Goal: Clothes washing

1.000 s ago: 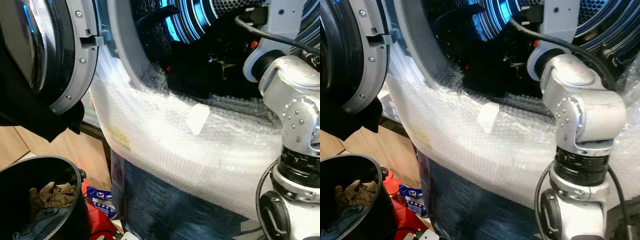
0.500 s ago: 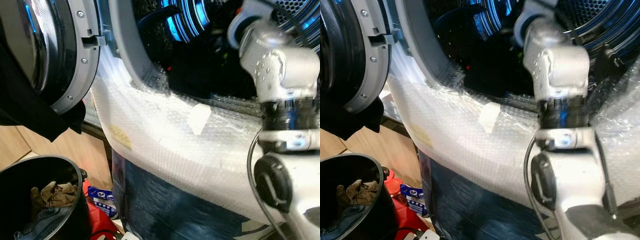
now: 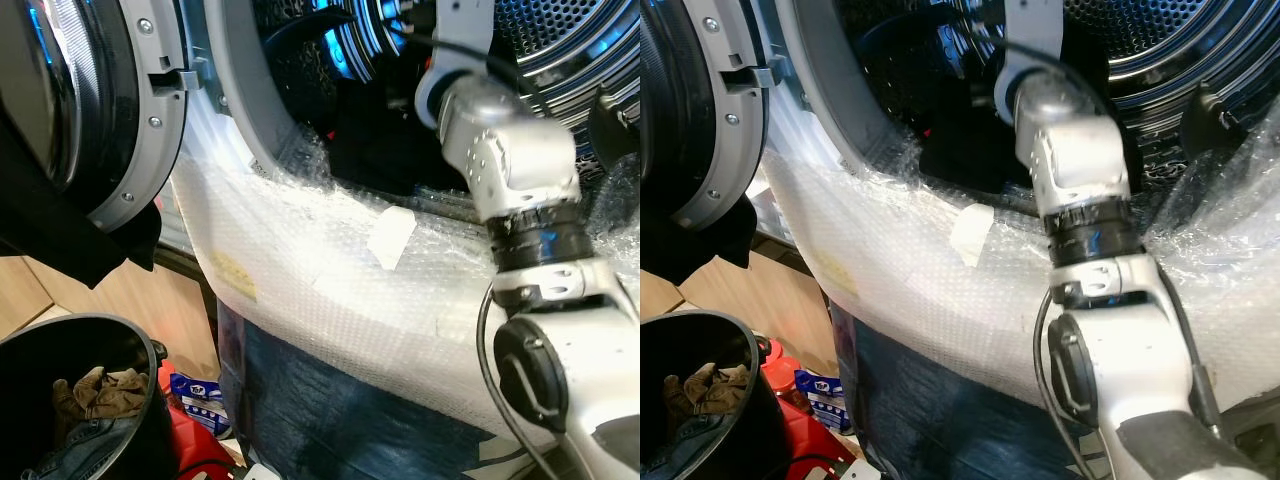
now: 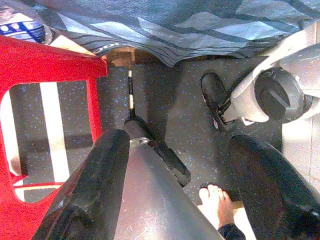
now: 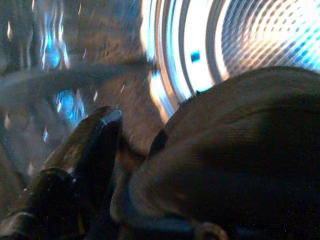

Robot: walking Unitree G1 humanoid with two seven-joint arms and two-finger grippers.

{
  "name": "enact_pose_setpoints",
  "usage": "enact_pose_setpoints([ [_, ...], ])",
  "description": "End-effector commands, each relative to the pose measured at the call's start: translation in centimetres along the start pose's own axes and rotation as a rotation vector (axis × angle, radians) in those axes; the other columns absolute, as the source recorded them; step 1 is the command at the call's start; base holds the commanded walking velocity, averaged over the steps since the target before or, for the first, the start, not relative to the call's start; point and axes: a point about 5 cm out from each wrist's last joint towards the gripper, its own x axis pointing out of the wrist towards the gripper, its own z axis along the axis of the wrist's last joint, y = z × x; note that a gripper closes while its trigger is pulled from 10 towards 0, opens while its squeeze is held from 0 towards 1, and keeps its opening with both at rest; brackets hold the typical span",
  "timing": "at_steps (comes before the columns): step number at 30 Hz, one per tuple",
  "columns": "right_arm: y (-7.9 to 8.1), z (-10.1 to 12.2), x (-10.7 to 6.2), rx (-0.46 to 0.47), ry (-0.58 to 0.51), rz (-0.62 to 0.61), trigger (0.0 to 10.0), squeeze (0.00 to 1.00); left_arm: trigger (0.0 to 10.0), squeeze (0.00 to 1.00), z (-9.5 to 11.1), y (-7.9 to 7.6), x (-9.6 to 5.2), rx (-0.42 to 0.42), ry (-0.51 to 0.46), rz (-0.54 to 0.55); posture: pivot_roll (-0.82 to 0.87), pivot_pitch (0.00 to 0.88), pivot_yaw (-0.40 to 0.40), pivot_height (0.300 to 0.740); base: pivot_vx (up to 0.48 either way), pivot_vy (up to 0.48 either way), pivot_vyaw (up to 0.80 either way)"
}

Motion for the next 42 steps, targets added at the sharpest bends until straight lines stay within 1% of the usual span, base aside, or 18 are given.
enact_pose_setpoints([
  [1,-0.6,2.2,-0.2,-0.009,-0.078,-0.037,10.0,0.0,10.0,0.0,-0.2,-0.1,0.0,0.009,0.015,-0.003,-0.14,0.0,-0.048,0.74,0.0,0.0,0.0],
  [4,-0.3,2.0,-0.3,0.003,-0.074,-0.031,10.0,0.0,10.0,0.0,-0.1,-0.1,0.0,0.005,0.013,-0.001,-0.13,0.0,-0.049,0.74,0.0,0.0,0.0],
  [6,0.8,0.8,-0.3,0.071,-0.031,0.022,10.0,0.0,10.0,0.0,0.0,0.1,0.0,0.01,0.013,-0.001,-0.14,0.0,-0.041,0.74,0.0,0.0,0.0],
  [7,1.0,0.5,-0.3,0.07,-0.024,0.024,10.0,0.0,10.0,0.0,0.0,0.1,0.0,0.013,0.013,-0.001,-0.14,0.0,-0.039,0.74,0.0,0.0,0.0],
  [8,1.1,0.1,-0.3,0.062,-0.018,0.019,10.0,0.68,10.0,0.0,-0.1,0.1,0.0,0.017,0.015,0.0,-0.14,0.0,-0.038,0.74,0.0,0.0,0.0],
  [9,1.2,-0.1,-0.3,0.067,-0.01,0.021,10.0,1.0,10.0,0.0,-0.1,0.1,0.0,0.018,0.015,0.0,-0.14,0.0,-0.037,0.74,0.0,0.0,0.0],
  [19,0.5,0.2,-0.2,0.052,-0.016,-0.014,10.0,1.0,10.0,0.0,-0.1,0.1,0.0,0.027,0.018,-0.005,-0.14,0.0,-0.036,0.74,0.0,0.0,0.0],
  [21,-0.4,2.6,-0.3,0.023,-0.148,-0.08,10.0,1.0,10.0,0.0,-0.2,0.2,0.0,0.027,0.019,-0.002,-0.14,0.0,-0.038,0.74,0.0,0.0,0.0],
  [22,-0.4,2.6,-0.3,0.023,-0.148,-0.08,10.0,1.0,10.0,0.0,-0.2,0.2,0.0,0.027,0.019,-0.002,-0.14,0.0,-0.038,0.74,0.0,0.0,0.0],
  [23,-0.7,4.3,-0.6,0.026,-0.235,-0.093,10.0,1.0,10.0,0.0,-0.1,0.2,0.0,0.027,0.019,-0.001,-0.14,0.0,-0.039,0.74,0.0,0.0,0.0],
  [24,-0.7,4.3,-0.6,0.026,-0.235,-0.093,10.0,1.0,10.0,0.0,-0.1,0.2,0.0,0.027,0.019,-0.001,-0.14,0.0,-0.039,0.74,0.0,0.0,0.0],
  [26,-0.9,5.9,-0.9,0.027,-0.302,-0.098,10.0,1.0,10.0,0.0,-0.1,0.2,0.0,0.022,0.017,-0.001,-0.13,0.0,-0.041,0.74,0.0,0.0,0.0],
  [27,-0.9,6.0,-0.9,0.023,-0.299,-0.096,10.0,1.0,10.0,0.0,-0.1,0.2,0.0,0.021,0.017,-0.001,-0.13,0.0,-0.044,0.74,0.0,0.0,0.0],
  [31,-0.3,2.8,-0.2,-0.008,-0.138,-0.072,10.0,0.99,10.0,0.0,0.0,0.1,0.0,0.019,0.016,-0.004,-0.14,0.0,-0.045,0.74,0.0,0.0,0.0],
  [32,-0.3,2.8,-0.2,-0.008,-0.138,-0.072,10.0,0.99,10.0,0.0,0.0,0.1,0.0,0.019,0.016,-0.004,-0.14,0.0,-0.045,0.74,0.0,0.0,0.0],
  [33,-0.2,0.7,0.2,0.009,-0.051,-0.068,10.0,0.0,10.0,0.0,0.0,0.1,0.0,0.018,0.016,-0.005,-0.14,0.0,-0.045,0.74,0.0,0.0,0.0],
  [36,-0.4,-1.0,0.2,0.07,0.013,-0.07,10.0,0.0,10.0,0.0,0.0,0.0,0.0,0.014,0.016,-0.006,-0.14,0.0,-0.043,0.74,0.0,0.0,0.0],
  [42,-1.2,0.4,-1.3,0.074,-0.036,-0.062,10.0,0.0,10.0,0.0,0.0,0.0,0.0,0.011,0.016,-0.007,-0.15,0.0,-0.045,0.74,0.0,0.0,0.0],
])
